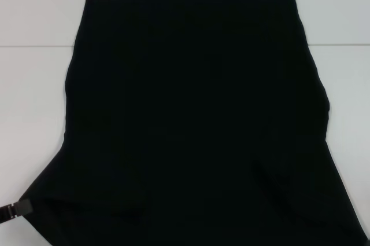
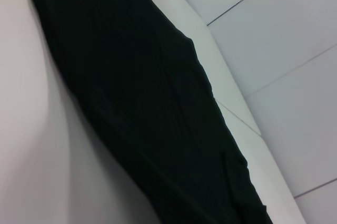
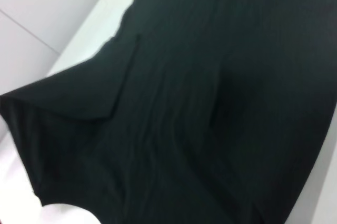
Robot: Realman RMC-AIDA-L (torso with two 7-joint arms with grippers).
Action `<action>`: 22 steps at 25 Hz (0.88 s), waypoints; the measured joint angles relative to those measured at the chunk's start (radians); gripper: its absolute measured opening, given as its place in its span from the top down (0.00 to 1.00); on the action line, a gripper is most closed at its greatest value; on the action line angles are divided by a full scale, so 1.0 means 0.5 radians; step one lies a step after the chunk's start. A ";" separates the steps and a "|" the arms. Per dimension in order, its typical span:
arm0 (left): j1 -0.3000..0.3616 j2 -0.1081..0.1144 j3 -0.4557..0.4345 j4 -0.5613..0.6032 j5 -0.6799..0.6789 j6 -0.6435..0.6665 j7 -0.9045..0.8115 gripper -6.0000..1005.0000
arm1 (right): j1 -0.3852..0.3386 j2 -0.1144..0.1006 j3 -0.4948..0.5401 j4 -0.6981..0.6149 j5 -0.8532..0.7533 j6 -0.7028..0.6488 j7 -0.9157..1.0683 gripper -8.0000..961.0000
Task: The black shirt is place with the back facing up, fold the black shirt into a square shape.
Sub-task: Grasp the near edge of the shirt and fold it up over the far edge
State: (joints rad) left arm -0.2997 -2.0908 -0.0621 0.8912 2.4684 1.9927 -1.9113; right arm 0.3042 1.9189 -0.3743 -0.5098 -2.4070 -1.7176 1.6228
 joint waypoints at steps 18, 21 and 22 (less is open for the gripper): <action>-0.665 0.235 -0.015 -0.721 -0.159 -0.900 -0.050 0.97 | 0.515 -0.019 0.349 0.041 0.067 0.370 0.094 0.95; -0.799 0.255 -0.008 -0.839 -0.200 -1.239 -0.014 0.97 | 0.656 -0.016 0.349 0.101 0.084 0.593 0.105 0.95; -0.847 0.259 -0.007 -0.883 -0.224 -1.372 0.017 0.97 | 0.708 -0.015 0.349 0.129 0.089 0.693 0.108 0.95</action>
State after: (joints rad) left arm -0.7232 -1.9612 -0.0655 0.4497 2.3564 1.3069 -1.9028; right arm 0.6580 1.9112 -0.2000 -0.4451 -2.3623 -1.3712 1.6768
